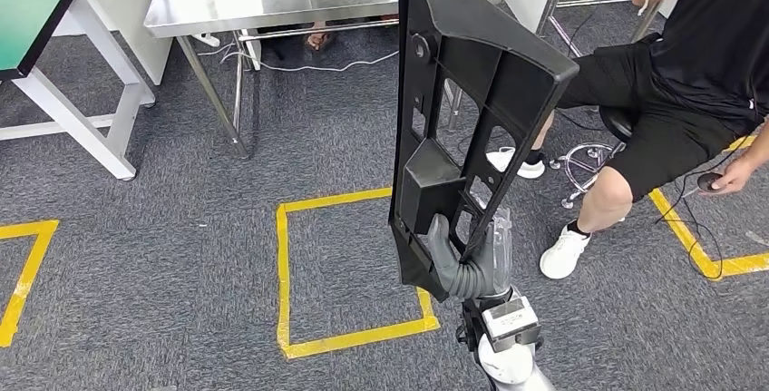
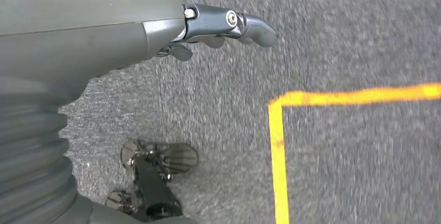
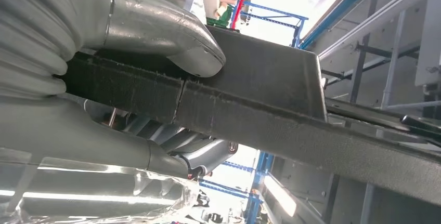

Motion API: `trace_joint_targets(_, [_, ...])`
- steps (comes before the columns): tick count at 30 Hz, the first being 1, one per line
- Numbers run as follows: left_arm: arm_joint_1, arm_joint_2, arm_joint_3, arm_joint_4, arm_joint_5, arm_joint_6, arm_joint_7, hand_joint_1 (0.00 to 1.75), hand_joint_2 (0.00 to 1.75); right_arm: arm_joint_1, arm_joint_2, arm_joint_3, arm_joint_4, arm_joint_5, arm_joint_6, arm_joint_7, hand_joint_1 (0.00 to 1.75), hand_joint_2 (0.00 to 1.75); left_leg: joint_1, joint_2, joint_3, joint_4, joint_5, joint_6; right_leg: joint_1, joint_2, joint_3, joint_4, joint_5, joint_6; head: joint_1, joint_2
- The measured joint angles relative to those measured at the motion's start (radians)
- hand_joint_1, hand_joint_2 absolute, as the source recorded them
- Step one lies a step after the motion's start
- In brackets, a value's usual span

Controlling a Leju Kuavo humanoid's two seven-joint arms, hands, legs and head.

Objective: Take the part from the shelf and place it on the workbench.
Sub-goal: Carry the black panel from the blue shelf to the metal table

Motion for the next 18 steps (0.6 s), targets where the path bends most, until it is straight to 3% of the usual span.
trace_joint_targets(2, [0.0, 0.0, 0.0, 0.0, -0.001, 0.001, 0.0, 0.0, 1.75, -0.003, 0.001, 0.0, -0.001, 0.001, -0.002, 0.0, 1.75, 1.75, 0.003, -0.006, 0.021, -0.028, 0.009, 0.006, 0.003, 0.004, -0.003, 0.012, -0.009, 0.006, 0.002, 0.0])
trace_joint_targets(3, [-0.001, -0.002, 0.0, -0.001, -0.001, 0.001, 0.0, 0.0, 1.75, -0.004, 0.001, 0.0, -0.002, 0.001, -0.003, 0.0, 1.75, 1.75, 0.006, -0.01, 0.032, -0.042, 0.014, 0.008, 0.004, 0.01, -0.017, 0.045, -0.023, 0.004, 0.004, 0.0])
trace_joint_targets(6, [-0.004, -0.005, 0.0, -0.001, -0.004, 0.0, 0.0, 0.0, 1.75, -0.004, -0.002, 0.0, -0.001, 0.001, -0.004, -0.001, 1.75, 1.75, 0.003, -0.022, 0.041, -0.049, 0.012, 0.013, 0.002, 0.025, -0.12, 0.221, -0.079, -0.006, 0.007, 0.0])
trace_joint_targets(7, [-0.004, -0.006, 0.0, 0.0, -0.006, -0.001, -0.001, 0.0, 1.75, -0.003, -0.004, 0.0, 0.0, 0.001, -0.005, -0.001, 1.75, 1.75, 0.002, -0.027, 0.042, -0.049, 0.01, 0.013, 0.002, 0.026, -0.148, 0.255, -0.082, -0.002, 0.007, 0.0])
trace_joint_targets(8, [-0.003, -0.006, 0.0, 0.0, -0.006, -0.002, -0.001, 0.0, 1.75, -0.002, -0.005, 0.0, 0.001, 0.001, -0.005, 0.0, 1.75, 1.75, 0.0, -0.032, 0.044, -0.048, 0.007, 0.012, 0.002, 0.026, -0.16, 0.256, -0.069, 0.004, 0.007, 0.0])
trace_joint_targets(10, [-0.003, -0.007, 0.0, 0.0, -0.007, -0.003, -0.001, 0.0, 1.75, -0.002, -0.007, 0.0, 0.002, 0.001, -0.006, 0.0, 1.75, 1.75, 0.0, -0.041, 0.049, -0.043, -0.002, 0.006, 0.001, 0.026, -0.12, 0.14, -0.004, 0.022, 0.007, 0.0])
trace_joint_targets(11, [-0.003, -0.007, 0.0, 0.0, -0.007, -0.004, -0.001, 0.0, 1.75, -0.003, -0.008, 0.0, 0.002, 0.001, -0.006, 0.0, 1.75, 1.75, -0.002, -0.045, 0.052, -0.039, -0.008, 0.0, 0.001, 0.027, -0.092, 0.075, 0.026, 0.024, 0.007, 0.0])
trace_joint_targets(13, [-0.003, -0.007, 0.0, 0.0, -0.008, -0.005, -0.003, 0.0, 1.75, -0.005, -0.008, 0.0, 0.003, 0.001, -0.007, 0.0, 1.75, 1.75, -0.005, -0.05, 0.052, -0.029, -0.021, -0.011, 0.002, 0.029, -0.054, -0.002, 0.055, 0.013, 0.006, 0.0])
trace_joint_targets(16, [-0.003, -0.006, 0.0, -0.001, -0.009, -0.007, -0.003, 0.0, 1.75, -0.005, -0.008, 0.0, 0.003, 0.001, -0.012, 0.001, 1.75, 1.75, -0.002, -0.048, 0.053, -0.023, -0.034, -0.026, 0.003, 0.03, -0.043, -0.006, 0.05, -0.012, 0.005, 0.0])
trace_joint_targets(18, [-0.004, -0.006, 0.0, -0.001, -0.01, -0.008, -0.003, 0.0, 1.75, -0.005, -0.007, 0.0, 0.003, 0.001, -0.014, 0.001, 1.75, 1.75, 0.002, -0.037, 0.042, 0.016, -0.057, -0.038, -0.003, 0.03, -0.032, -0.008, 0.046, -0.026, 0.001, 0.0])
